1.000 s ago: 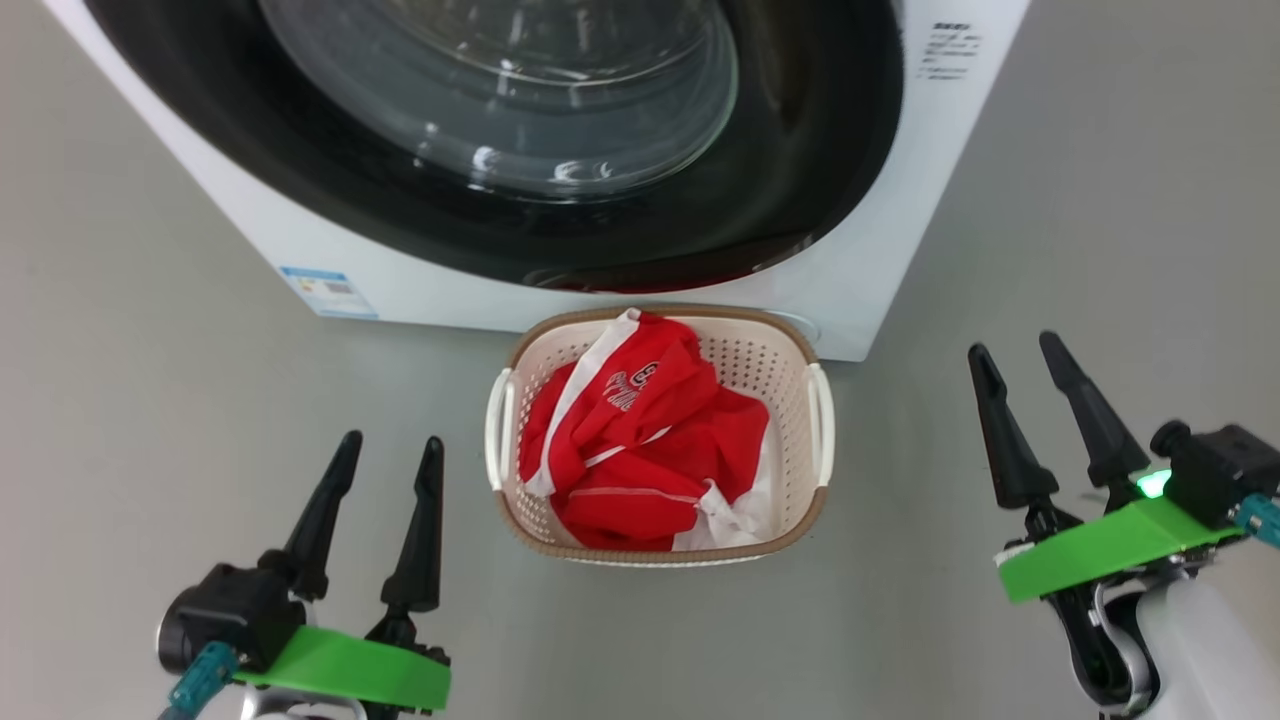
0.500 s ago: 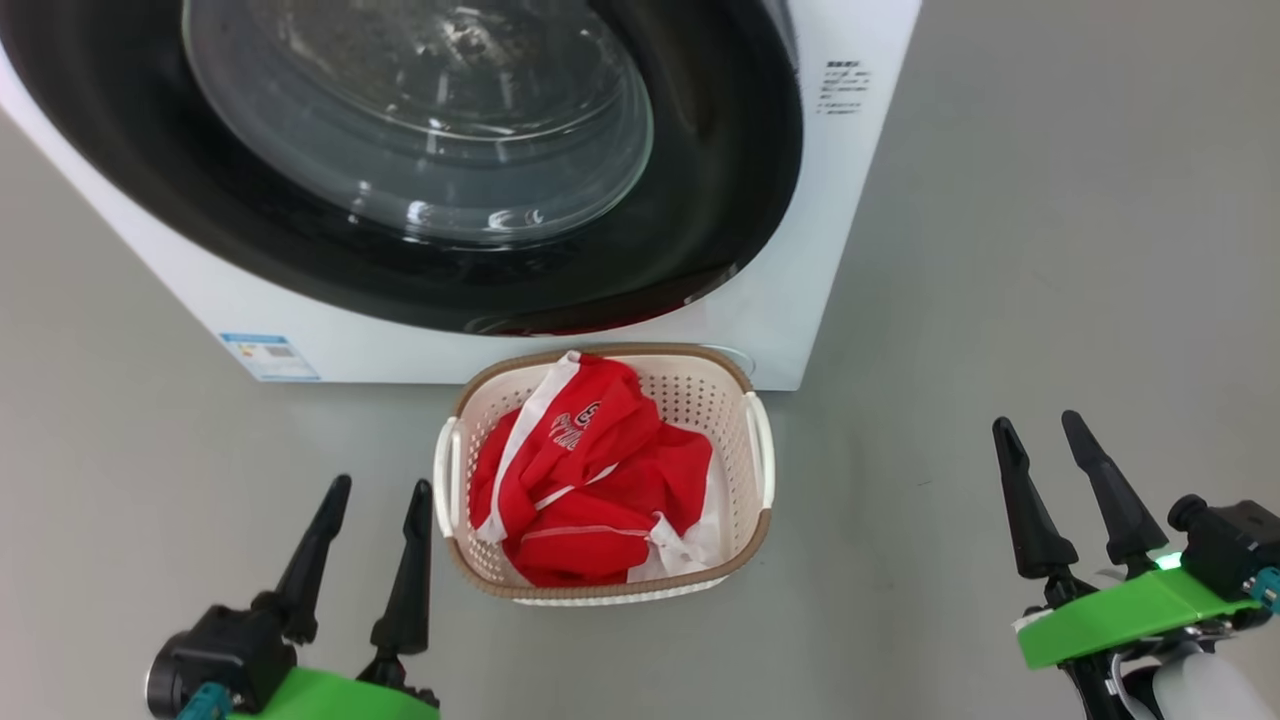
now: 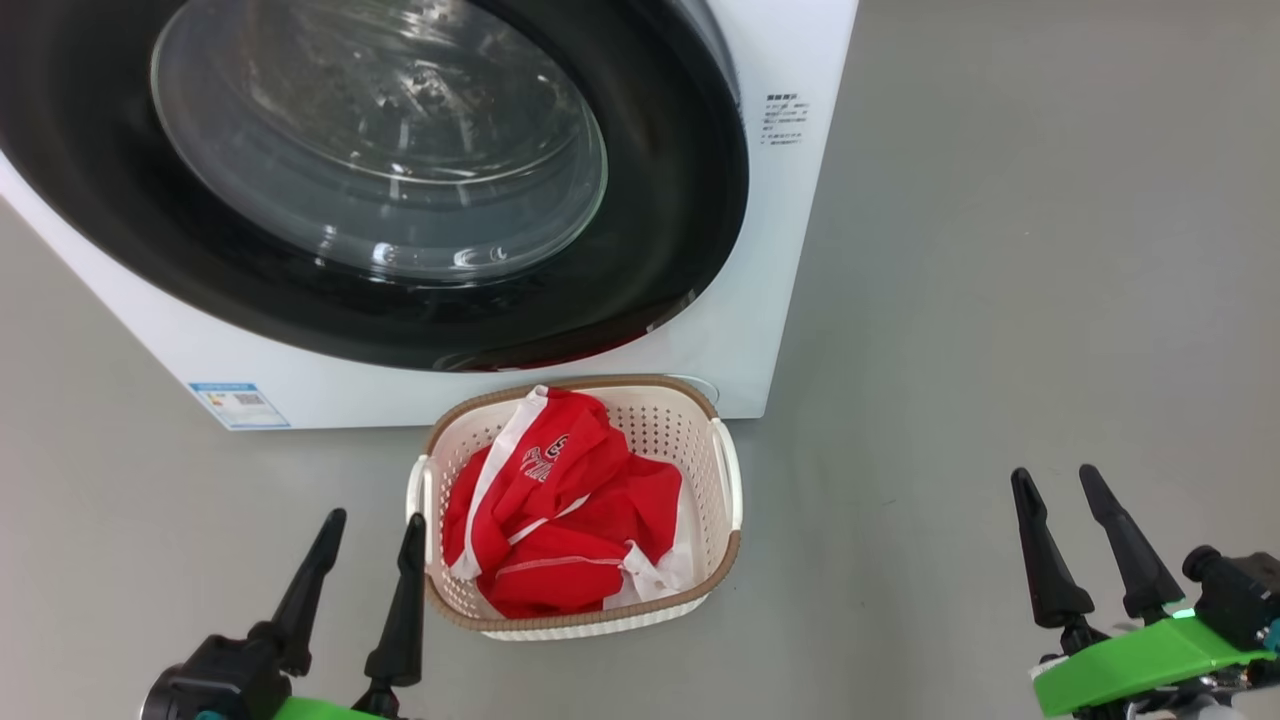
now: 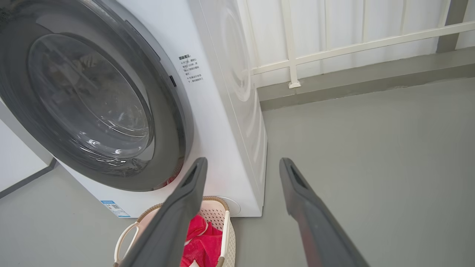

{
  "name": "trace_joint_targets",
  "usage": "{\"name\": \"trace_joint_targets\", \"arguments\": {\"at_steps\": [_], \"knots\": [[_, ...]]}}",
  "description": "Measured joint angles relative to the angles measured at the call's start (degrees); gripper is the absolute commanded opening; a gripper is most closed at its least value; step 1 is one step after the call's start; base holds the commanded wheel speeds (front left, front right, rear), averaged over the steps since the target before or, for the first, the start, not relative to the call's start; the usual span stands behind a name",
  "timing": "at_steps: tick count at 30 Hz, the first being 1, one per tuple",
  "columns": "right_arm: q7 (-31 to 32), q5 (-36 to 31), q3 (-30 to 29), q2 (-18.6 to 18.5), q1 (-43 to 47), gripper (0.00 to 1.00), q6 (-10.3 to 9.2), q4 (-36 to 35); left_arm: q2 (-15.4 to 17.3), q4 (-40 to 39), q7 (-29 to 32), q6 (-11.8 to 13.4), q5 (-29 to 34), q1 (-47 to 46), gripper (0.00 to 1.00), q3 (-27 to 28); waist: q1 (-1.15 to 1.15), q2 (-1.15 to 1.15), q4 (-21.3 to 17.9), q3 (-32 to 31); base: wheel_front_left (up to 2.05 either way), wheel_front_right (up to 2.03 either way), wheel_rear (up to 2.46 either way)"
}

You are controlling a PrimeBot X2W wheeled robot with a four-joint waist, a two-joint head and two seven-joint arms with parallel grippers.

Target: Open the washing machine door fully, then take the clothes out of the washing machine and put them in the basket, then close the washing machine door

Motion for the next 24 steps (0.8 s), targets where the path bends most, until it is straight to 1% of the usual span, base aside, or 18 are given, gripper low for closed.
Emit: {"name": "trace_joint_targets", "arguments": {"at_steps": [10,24], "knots": [[0.00,-0.19,-1.18,0.74,1.91,1.00,0.00,-0.11,0.13,-0.19,0.00,0.00,0.01,1.18,1.00,0.57,0.00,0.00,-1.10,-1.25,0.00,0.00,0.00],[0.00,-0.19,-1.21,1.04,1.97,1.00,0.00,-0.07,0.14,-0.16,0.00,0.00,0.01,1.99,1.00,1.09,0.00,0.00,-1.52,-1.55,0.00,0.00,0.00]]}}
